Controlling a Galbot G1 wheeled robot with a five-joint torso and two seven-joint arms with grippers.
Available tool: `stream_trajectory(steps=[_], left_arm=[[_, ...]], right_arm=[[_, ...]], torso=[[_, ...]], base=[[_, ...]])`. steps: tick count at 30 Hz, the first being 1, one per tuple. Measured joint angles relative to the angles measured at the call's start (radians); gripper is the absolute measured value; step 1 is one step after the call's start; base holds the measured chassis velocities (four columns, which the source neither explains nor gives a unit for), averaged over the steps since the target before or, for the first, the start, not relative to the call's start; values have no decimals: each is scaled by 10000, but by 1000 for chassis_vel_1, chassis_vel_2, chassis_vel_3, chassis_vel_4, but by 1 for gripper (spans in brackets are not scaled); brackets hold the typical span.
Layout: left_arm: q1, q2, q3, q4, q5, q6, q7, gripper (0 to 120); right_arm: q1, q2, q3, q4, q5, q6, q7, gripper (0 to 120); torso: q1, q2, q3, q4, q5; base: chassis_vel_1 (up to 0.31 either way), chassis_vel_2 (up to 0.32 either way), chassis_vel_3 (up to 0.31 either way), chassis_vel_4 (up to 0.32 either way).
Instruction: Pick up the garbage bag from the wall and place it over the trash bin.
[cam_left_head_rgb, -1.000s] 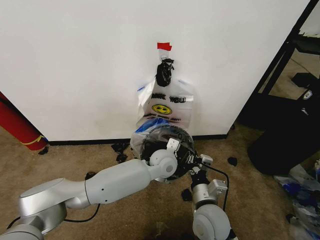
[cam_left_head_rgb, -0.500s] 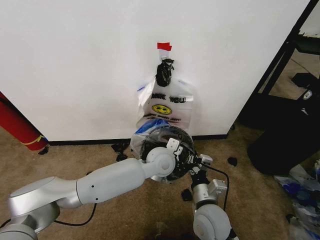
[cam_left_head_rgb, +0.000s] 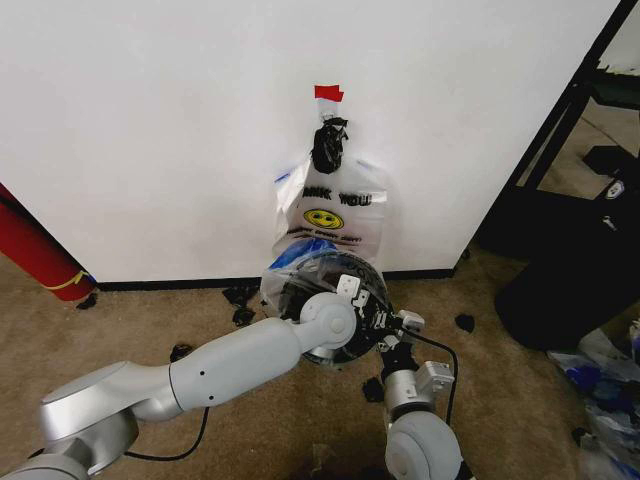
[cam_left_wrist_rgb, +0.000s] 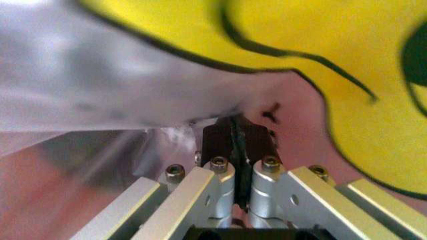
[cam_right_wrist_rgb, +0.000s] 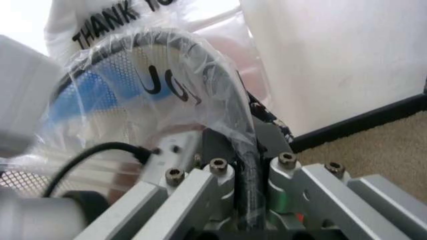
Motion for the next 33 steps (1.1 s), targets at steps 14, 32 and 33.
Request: stream_trajectory(steps=[14,32,33], left_arm=[[-3,1280,-94,-1445,791,-167,180,0],[-240,364,1144,533,4012,-240,485,0],[-240,364,1144,533,4012,-240,485,0]], right_arm=[[119,35,14,-91,9,-3,-1,0],[-119,29,24,58,-62,34,-83,0],[-119,29,24,58,-62,34,-83,0]], torso=[[0,0,0,3,0],[0,0,0,0,1],[0,0,0,0,1]], base=[[0,0,0,0],[0,0,0,0],[0,0,0,0]])
